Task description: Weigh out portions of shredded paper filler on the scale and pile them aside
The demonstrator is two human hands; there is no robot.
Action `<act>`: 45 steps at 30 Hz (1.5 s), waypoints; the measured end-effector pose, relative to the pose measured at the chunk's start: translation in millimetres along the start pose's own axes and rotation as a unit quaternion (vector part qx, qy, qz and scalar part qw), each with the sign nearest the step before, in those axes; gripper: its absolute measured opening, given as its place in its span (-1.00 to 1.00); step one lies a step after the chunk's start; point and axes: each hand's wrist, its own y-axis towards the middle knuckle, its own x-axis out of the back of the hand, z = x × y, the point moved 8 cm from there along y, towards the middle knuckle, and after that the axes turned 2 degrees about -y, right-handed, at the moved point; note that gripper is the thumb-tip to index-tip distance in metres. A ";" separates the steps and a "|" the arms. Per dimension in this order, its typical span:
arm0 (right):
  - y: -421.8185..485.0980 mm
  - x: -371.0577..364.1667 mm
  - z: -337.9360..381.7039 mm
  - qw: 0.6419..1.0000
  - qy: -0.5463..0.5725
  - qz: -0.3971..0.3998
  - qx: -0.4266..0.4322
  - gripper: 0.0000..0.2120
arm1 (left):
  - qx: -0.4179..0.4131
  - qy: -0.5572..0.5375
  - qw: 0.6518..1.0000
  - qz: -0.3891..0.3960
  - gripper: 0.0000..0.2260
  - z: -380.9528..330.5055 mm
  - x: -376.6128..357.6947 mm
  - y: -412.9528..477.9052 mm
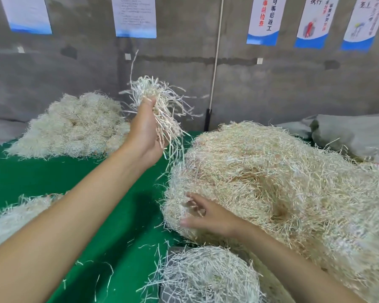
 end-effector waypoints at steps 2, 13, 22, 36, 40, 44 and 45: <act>9.0 1.1 -14.2 0.996 -0.087 -0.012 -0.004 -0.57 | 0.020 -0.007 1.000 -0.001 -0.63 4.4 1.0 -1.8; 3.6 14.8 -48.9 0.925 -0.378 -0.039 0.028 -0.88 | -0.049 0.018 0.997 -0.050 -0.65 -34.2 29.1 0.8; -74.5 118.4 96.4 0.953 -0.015 -0.268 0.143 -0.32 | 0.006 0.408 0.891 0.201 -0.54 52.5 -28.8 -42.7; -145.8 114.4 163.3 0.845 -0.277 -0.395 0.231 -0.32 | 0.072 0.173 0.870 0.457 -0.80 24.9 -98.8 -105.9; -148.7 111.1 145.4 0.873 -0.223 -0.365 0.234 -0.57 | 0.116 0.188 0.865 0.451 -0.75 34.2 -70.4 -102.3; -148.1 111.2 116.4 0.908 -0.132 -0.366 0.157 -0.83 | 0.128 0.172 0.874 0.437 -0.51 33.1 -39.5 -94.6; -148.9 112.0 108.7 0.911 -0.120 -0.372 0.133 -0.80 | 0.132 0.165 0.876 0.433 -0.53 32.3 -31.5 -92.5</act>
